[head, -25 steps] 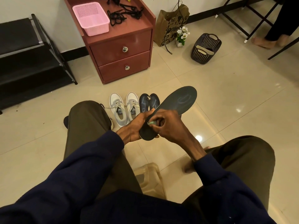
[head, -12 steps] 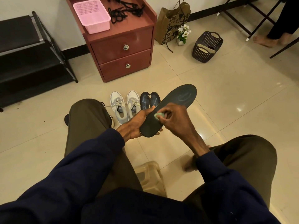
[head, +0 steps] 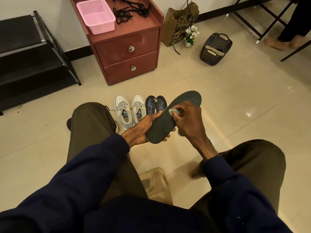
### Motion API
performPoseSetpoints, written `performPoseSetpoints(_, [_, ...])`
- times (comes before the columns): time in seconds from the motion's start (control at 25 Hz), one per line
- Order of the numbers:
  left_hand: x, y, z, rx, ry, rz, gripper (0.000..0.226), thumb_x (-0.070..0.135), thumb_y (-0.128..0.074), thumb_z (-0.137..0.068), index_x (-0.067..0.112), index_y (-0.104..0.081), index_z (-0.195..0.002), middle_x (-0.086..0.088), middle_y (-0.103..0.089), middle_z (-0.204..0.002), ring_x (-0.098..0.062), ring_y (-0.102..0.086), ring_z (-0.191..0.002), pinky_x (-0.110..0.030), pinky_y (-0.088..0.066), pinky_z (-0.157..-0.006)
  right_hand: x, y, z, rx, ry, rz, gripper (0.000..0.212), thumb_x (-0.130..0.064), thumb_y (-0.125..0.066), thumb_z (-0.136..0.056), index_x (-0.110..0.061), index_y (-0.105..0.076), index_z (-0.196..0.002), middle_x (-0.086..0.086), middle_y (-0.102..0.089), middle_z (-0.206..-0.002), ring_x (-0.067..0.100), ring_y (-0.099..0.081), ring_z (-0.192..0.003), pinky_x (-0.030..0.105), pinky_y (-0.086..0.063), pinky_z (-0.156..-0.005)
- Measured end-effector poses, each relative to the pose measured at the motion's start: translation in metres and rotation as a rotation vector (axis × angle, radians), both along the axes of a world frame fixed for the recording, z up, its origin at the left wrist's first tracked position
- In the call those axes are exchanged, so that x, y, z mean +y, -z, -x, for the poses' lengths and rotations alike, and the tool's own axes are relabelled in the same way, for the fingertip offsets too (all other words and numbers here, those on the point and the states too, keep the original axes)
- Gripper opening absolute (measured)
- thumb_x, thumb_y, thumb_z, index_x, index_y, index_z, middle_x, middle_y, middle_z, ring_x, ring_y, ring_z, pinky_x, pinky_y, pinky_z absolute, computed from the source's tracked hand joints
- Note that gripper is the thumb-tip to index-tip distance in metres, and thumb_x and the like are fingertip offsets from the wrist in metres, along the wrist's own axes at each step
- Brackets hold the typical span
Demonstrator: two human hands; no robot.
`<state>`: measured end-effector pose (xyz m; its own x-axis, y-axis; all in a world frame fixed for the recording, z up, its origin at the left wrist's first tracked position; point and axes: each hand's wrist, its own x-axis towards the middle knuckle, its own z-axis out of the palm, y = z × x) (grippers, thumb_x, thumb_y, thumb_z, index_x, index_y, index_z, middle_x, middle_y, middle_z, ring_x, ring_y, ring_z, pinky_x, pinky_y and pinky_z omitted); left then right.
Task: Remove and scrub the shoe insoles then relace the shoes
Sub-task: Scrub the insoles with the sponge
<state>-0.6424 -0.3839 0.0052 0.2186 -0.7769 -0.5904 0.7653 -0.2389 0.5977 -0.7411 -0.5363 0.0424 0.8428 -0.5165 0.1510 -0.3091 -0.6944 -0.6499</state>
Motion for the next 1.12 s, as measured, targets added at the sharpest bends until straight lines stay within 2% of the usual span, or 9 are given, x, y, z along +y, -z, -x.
performPoseSetpoints(0.08, [-0.001,0.001,0.001,-0.014,-0.004,-0.025,0.056,0.052,-0.042,-0.106,0.004,-0.066,-0.124,-0.023,-0.070,-0.107,-0.033,-0.067,-0.081,-0.040,-0.059,-0.069,0.007,0.001,0.004,-0.015,-0.047,-0.055,0.013,-0.017,-0.078,-0.088,-0.011,-0.077,-0.100,0.003,-0.070,-0.096,0.013,-0.065,-0.084,0.013,-0.050,-0.070])
performPoseSetpoints(0.24, [-0.001,-0.001,0.004,-0.015,-0.088,-0.039,0.048,0.044,-0.049,-0.105,0.016,-0.079,-0.080,-0.007,-0.073,-0.081,-0.020,-0.069,-0.071,-0.033,-0.058,-0.065,0.035,-0.009,0.007,0.124,-0.474,-0.217,0.014,-0.014,-0.080,-0.086,-0.013,-0.079,-0.100,-0.002,-0.070,-0.100,0.010,-0.067,-0.088,0.020,-0.059,-0.074])
performPoseSetpoints(0.44, [-0.002,0.001,0.000,-0.011,-0.049,-0.030,0.052,0.051,-0.043,-0.106,0.007,-0.072,-0.110,-0.019,-0.071,-0.097,-0.033,-0.067,-0.076,-0.040,-0.058,-0.068,0.008,0.001,0.002,0.015,-0.058,0.058,0.019,-0.018,-0.079,-0.087,-0.006,-0.077,-0.102,0.008,-0.070,-0.096,0.017,-0.064,-0.083,0.014,-0.049,-0.070])
performPoseSetpoints(0.56, [-0.001,0.002,0.000,-0.003,-0.106,-0.055,0.048,0.048,-0.047,-0.105,0.011,-0.077,-0.097,-0.013,-0.073,-0.092,-0.027,-0.070,-0.075,-0.038,-0.059,-0.067,0.028,-0.001,0.004,0.011,-0.271,-0.015,0.014,-0.012,-0.079,-0.086,-0.010,-0.078,-0.100,0.003,-0.070,-0.095,0.013,-0.064,-0.084,0.021,-0.054,-0.070])
performPoseSetpoints(0.68, [0.000,0.007,-0.003,0.036,-0.189,-0.069,0.040,0.046,-0.055,-0.103,0.014,-0.079,-0.101,-0.008,-0.074,-0.100,-0.022,-0.071,-0.084,-0.035,-0.057,-0.078,0.043,-0.012,0.007,0.170,-0.583,-0.196,0.013,-0.012,-0.082,-0.083,-0.015,-0.080,-0.096,-0.010,-0.066,-0.089,0.003,-0.063,-0.077,0.013,-0.048,-0.064])
performPoseSetpoints(0.76, [-0.001,0.010,-0.005,0.036,-0.204,-0.062,0.042,0.049,-0.054,-0.103,0.015,-0.077,-0.109,-0.010,-0.073,-0.106,-0.024,-0.071,-0.086,-0.039,-0.055,-0.081,0.031,-0.015,0.005,0.209,-0.568,-0.145,0.012,-0.015,-0.082,-0.084,-0.015,-0.081,-0.096,-0.009,-0.066,-0.087,0.005,-0.063,-0.074,0.015,-0.048,-0.062])
performPoseSetpoints(0.92, [-0.006,0.003,0.000,0.035,-0.204,-0.016,0.051,0.050,-0.040,-0.107,0.014,-0.076,-0.106,-0.014,-0.074,-0.095,-0.028,-0.069,-0.076,-0.039,-0.059,-0.068,0.012,-0.008,0.006,0.090,-0.227,0.135,0.011,-0.010,-0.080,-0.085,-0.007,-0.079,-0.095,0.007,-0.069,-0.089,0.016,-0.059,-0.074,0.025,-0.048,-0.065])
performPoseSetpoints(1.04, [-0.006,0.003,-0.002,0.054,-0.257,-0.031,0.046,0.047,-0.045,-0.107,0.017,-0.080,-0.098,-0.006,-0.077,-0.094,-0.021,-0.073,-0.076,-0.034,-0.060,-0.072,0.036,-0.007,0.007,0.053,-0.421,-0.006,0.013,-0.009,-0.081,-0.084,-0.009,-0.079,-0.097,0.001,-0.068,-0.090,0.007,-0.060,-0.075,0.016,-0.048,-0.067])
performPoseSetpoints(1.12, [-0.005,0.005,-0.002,0.066,-0.279,-0.037,0.041,0.046,-0.048,-0.106,0.015,-0.075,-0.106,-0.006,-0.077,-0.097,-0.020,-0.073,-0.079,-0.034,-0.059,-0.076,0.042,-0.011,0.009,0.144,-0.577,-0.141,0.012,-0.012,-0.081,-0.084,-0.013,-0.080,-0.096,-0.005,-0.067,-0.090,0.003,-0.060,-0.075,0.012,-0.047,-0.066])
